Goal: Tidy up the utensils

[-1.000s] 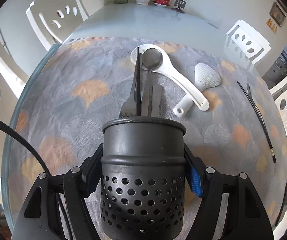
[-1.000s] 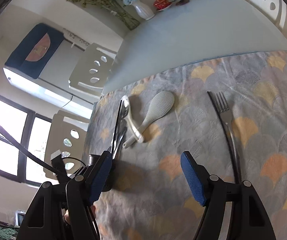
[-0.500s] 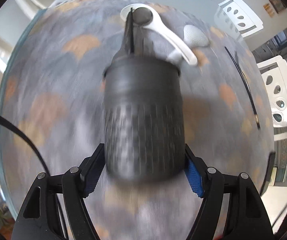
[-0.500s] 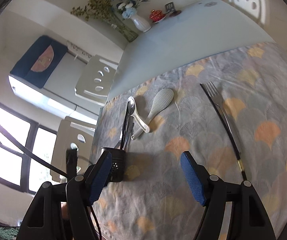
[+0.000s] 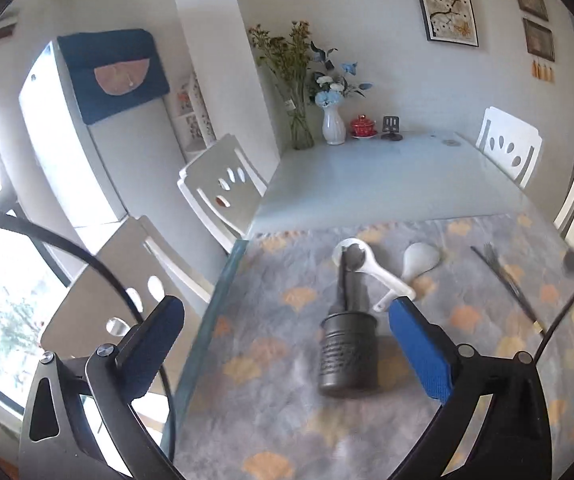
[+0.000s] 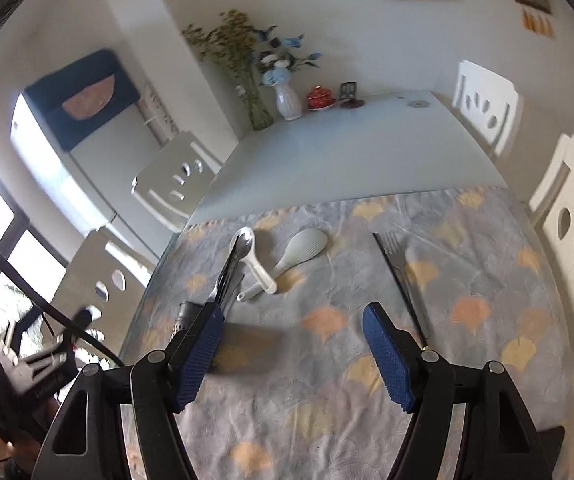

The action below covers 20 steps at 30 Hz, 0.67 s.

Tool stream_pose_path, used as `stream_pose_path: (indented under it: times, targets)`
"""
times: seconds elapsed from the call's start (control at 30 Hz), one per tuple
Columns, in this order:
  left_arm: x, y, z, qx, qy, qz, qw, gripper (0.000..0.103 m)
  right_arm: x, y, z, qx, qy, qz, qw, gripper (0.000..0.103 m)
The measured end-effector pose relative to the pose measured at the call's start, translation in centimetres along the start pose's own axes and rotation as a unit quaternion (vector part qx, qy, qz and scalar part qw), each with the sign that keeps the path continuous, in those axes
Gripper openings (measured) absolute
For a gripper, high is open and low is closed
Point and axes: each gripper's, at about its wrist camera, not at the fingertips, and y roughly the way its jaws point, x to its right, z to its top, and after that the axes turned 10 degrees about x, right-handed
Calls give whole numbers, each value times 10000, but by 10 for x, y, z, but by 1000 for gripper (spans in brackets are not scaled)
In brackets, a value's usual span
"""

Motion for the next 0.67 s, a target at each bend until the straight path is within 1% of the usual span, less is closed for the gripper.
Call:
stream_pose_path:
  times: [0.07,0.13,0.2,0.33,0.37,0.43,0.53,0.57,0.63,0.67]
  targets:
    - [6,2,2,-214,-104,63,9997,103,-1,3,-7,-152,-28,34,9999,71]
    - [18,-3,2,-324,-155,65,9993,103,5,2,-17,-438,105,106,9989,71]
    - [33,-8,-3,-465,-89,-41,9989,103,15,-2,-28,-561,274,202,9978,71]
    - [63,-26,-18,-673,76,-123,9976,103,40,-8,-56,-929,606,246,9935,71]
    - [66,-29,-21,-718,74,-176,9972,103,45,-9,-63,-1015,674,266,9922,71]
    - [72,-33,-28,-930,60,-345,9950,103,52,-9,-73,-1136,727,310,9904,71]
    - [76,-38,-37,-1055,14,-369,9937,103,54,-8,-84,-1289,688,400,9885,71]
    - [76,-41,-40,-1045,29,-302,9941,103,54,-8,-87,-1327,654,432,9881,71]
    - [74,-49,-45,-889,70,22,9960,103,51,-8,-91,-1380,582,464,9876,71]
    - [72,-49,-47,-918,96,118,9957,103,50,-8,-92,-1388,567,475,9876,71]
